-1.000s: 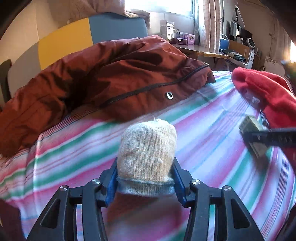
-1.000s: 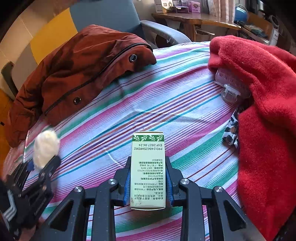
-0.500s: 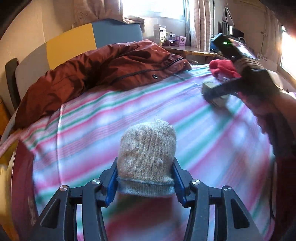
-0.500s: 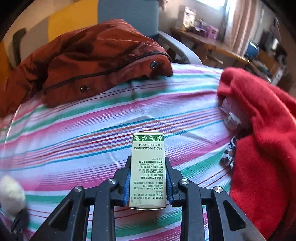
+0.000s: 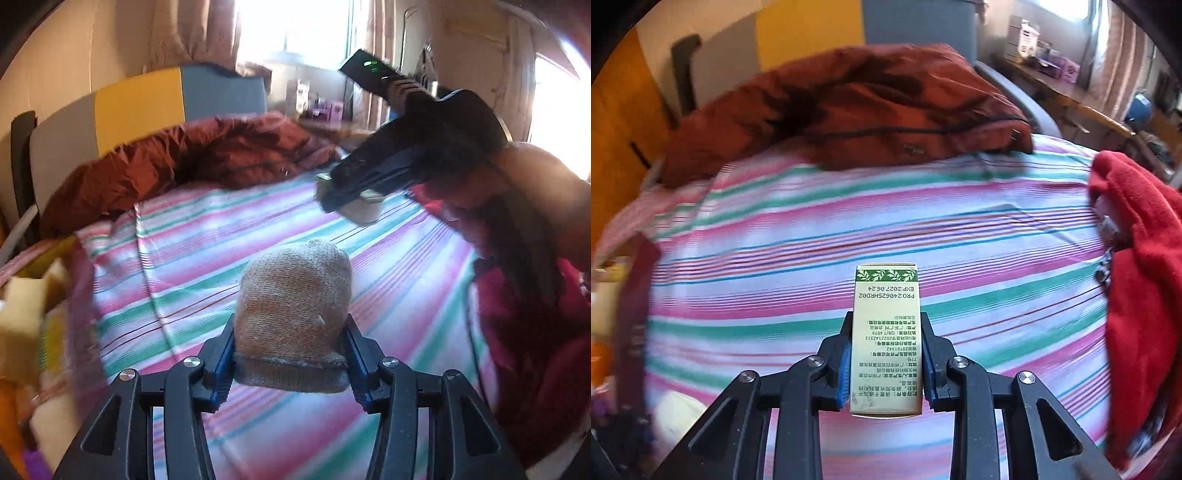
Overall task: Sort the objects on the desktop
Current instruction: 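Carry the sock into the tray with the left gripper while the right gripper brings the medicine box there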
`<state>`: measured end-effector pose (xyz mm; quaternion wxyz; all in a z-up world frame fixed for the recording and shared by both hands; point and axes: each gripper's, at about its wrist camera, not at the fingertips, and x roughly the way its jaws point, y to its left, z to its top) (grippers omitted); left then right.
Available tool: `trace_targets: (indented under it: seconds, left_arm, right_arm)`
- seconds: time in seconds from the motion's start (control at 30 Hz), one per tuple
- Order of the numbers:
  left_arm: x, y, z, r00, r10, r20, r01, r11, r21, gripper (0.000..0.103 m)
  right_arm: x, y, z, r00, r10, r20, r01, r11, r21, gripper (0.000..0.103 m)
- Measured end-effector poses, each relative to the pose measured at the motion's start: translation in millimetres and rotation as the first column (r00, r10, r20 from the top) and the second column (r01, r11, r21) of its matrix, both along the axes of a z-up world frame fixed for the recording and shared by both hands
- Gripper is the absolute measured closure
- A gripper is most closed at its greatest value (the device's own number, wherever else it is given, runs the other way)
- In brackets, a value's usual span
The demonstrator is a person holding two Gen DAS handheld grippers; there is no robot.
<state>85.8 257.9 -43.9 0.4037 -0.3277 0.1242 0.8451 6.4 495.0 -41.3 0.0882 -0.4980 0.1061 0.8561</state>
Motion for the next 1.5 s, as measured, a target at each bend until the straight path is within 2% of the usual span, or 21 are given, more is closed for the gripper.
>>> trace_targets:
  seconds: [0.13,0.2,0.33,0.5,0.67,0.8,0.93,1.0,1.1,1.23,1.27,1.3,1.37,1.5]
  left_arm:
    - [9,-43,22,0.999,0.049,0.012,-0.05,0.997,0.064,0.051]
    - [9,-65,29,0.996,0.083,0.035,-0.086,0.992,0.09,0.051]
    - [8,-110,35,0.984,0.172,0.039,-0.175,0.98,0.091,0.051]
    - [-13,-166,36,0.943,0.321,0.09,-0.33,0.937,0.116,0.051]
    - [-33,-193,27,0.911,0.401,0.095,-0.408,0.91,0.073,0.051]
    - [-49,-201,13,0.895,0.429,0.119,-0.434,0.901,0.013,0.05]
    - [-51,-199,12,0.903,0.416,0.11,-0.42,0.907,0.013,0.047]
    - [-46,-200,18,0.913,0.4,0.078,-0.404,0.914,0.029,0.043]
    - [-30,-206,27,0.922,0.387,0.023,-0.388,0.921,0.046,0.042]
    - [-15,-219,34,0.918,0.396,-0.014,-0.394,0.917,0.068,0.042]
    - [-14,-220,34,0.918,0.395,-0.016,-0.393,0.917,0.072,0.042]
    - [-12,-222,35,0.917,0.399,-0.024,-0.396,0.915,0.074,0.042]
    - [-10,-225,35,0.909,0.416,-0.039,-0.413,0.909,0.062,0.042]
    - [-13,-231,37,0.891,0.454,-0.018,-0.453,0.891,0.04,0.042]
  right_arm:
    - [22,-53,21,0.998,0.044,-0.04,-0.045,0.998,-0.037,0.073]
    - [28,-71,17,0.998,0.051,-0.046,-0.053,0.997,-0.059,0.073]
    - [38,-105,9,0.996,0.053,-0.071,-0.061,0.992,-0.115,0.073]
    - [44,-152,14,0.988,0.087,-0.126,-0.108,0.978,-0.178,0.073]
    - [46,-199,31,0.97,0.147,-0.192,-0.188,0.958,-0.216,0.073]
    - [40,-242,41,0.951,0.218,-0.22,-0.266,0.939,-0.218,0.073]
    - [27,-269,36,0.949,0.235,-0.208,-0.275,0.942,-0.19,0.07]
    - [22,-274,30,0.953,0.226,-0.201,-0.269,0.937,-0.222,0.059]
    - [21,-275,24,0.957,0.209,-0.202,-0.262,0.923,-0.282,0.05]
    - [31,-271,26,0.953,0.195,-0.232,-0.26,0.919,-0.296,0.05]
    - [33,-271,27,0.952,0.196,-0.234,-0.262,0.92,-0.292,0.052]
    - [35,-272,27,0.951,0.205,-0.232,-0.267,0.922,-0.281,0.061]
    - [35,-275,26,0.952,0.22,-0.215,-0.273,0.926,-0.262,0.069]
    - [30,-285,22,0.95,0.247,-0.191,-0.285,0.936,-0.207,0.072]
